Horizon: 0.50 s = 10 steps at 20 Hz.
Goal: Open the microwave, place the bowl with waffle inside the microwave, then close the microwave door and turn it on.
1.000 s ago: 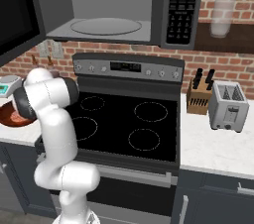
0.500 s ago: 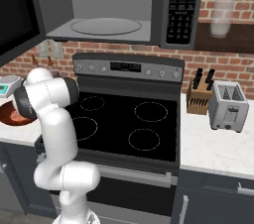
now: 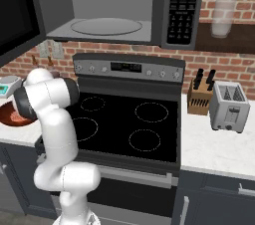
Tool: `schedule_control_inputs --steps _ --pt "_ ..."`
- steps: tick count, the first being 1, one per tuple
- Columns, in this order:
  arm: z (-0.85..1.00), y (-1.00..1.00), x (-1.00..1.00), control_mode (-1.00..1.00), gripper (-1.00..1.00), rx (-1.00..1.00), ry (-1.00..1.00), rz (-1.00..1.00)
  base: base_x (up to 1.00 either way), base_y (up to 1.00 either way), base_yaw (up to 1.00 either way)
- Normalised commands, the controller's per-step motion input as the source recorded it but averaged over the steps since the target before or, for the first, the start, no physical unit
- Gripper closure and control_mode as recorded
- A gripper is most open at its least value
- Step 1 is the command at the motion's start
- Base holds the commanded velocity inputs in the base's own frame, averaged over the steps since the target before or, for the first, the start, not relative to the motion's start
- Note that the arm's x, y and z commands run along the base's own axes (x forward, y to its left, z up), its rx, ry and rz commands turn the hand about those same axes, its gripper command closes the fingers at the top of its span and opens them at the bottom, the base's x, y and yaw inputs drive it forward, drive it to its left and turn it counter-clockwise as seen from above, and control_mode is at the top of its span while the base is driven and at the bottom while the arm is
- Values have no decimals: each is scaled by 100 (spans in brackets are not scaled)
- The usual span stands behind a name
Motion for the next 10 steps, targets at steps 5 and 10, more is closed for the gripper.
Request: schedule_control_inputs --steps 5,10 --pt "28 -50 -3 -100 100 -3 -2 -2 0 0 0" --pt "89 -100 -17 -100 100 -5 -3 -11 0 0 0"
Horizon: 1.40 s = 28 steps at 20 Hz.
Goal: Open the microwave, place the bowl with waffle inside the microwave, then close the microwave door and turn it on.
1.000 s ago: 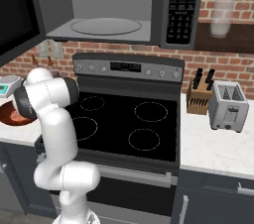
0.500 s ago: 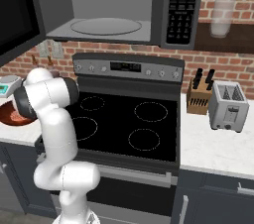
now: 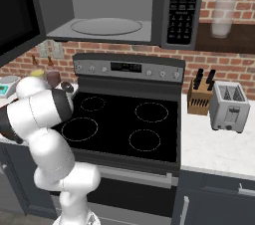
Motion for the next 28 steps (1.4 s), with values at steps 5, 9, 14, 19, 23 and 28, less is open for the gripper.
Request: schedule_control_inputs --steps 5,9,14,19,23,28 --pt "96 -100 -23 -100 100 0 0 -11 0 0 0" --pt "100 -100 -31 -100 100 0 0 -11 0 0 0" --pt "100 -100 -36 -100 100 0 0 -11 0 0 0" --pt "100 -100 -61 -100 100 0 0 -9 0 0 0" --pt "100 -94 -79 -100 100 0 0 -9 0 0 0" --pt "100 -82 -44 -100 100 0 -2 -9 0 0 0"
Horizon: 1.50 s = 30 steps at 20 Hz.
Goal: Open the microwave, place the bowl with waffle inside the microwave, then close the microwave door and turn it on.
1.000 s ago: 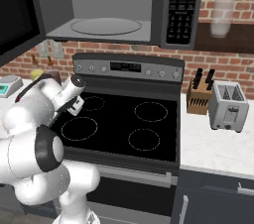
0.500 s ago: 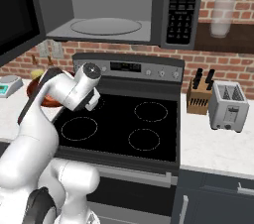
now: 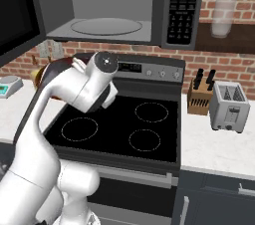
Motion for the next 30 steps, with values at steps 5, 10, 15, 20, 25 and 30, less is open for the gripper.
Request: schedule_control_inputs --steps 5,10,15,20,25,30 --pt "100 -37 14 -100 100 0 -4 -16 0 0 0" --pt "100 -10 48 -100 100 0 -10 -18 0 0 0" --pt "76 0 68 -100 100 0 -11 -17 0 0 0" --pt "8 0 98 -100 100 1 0 -15 0 0 0" --pt "0 0 96 -100 100 3 0 -11 0 0 0" --pt "0 0 69 -100 100 3 0 -6 0 0 0"
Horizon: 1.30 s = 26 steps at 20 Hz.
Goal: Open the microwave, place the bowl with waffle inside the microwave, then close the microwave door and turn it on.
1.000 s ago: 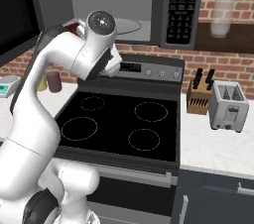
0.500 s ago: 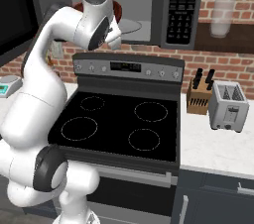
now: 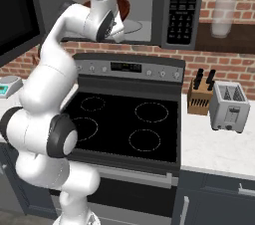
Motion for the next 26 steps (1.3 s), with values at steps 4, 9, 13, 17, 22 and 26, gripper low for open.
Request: schedule_control_inputs --steps 4,9,13,17,22,26 --pt "-19 4 78 -100 100 2 8 -1 0 0 0" --pt "-51 27 81 -100 100 0 10 0 0 0 0" --pt "-17 11 64 -100 100 0 3 0 0 0 0" --pt "-9 8 57 -100 100 0 8 0 0 0 0" --pt "0 1 5 -100 -100 0 3 0 0 0 0" --pt "-17 0 -9 -100 -100 0 -7 0 0 0 0"
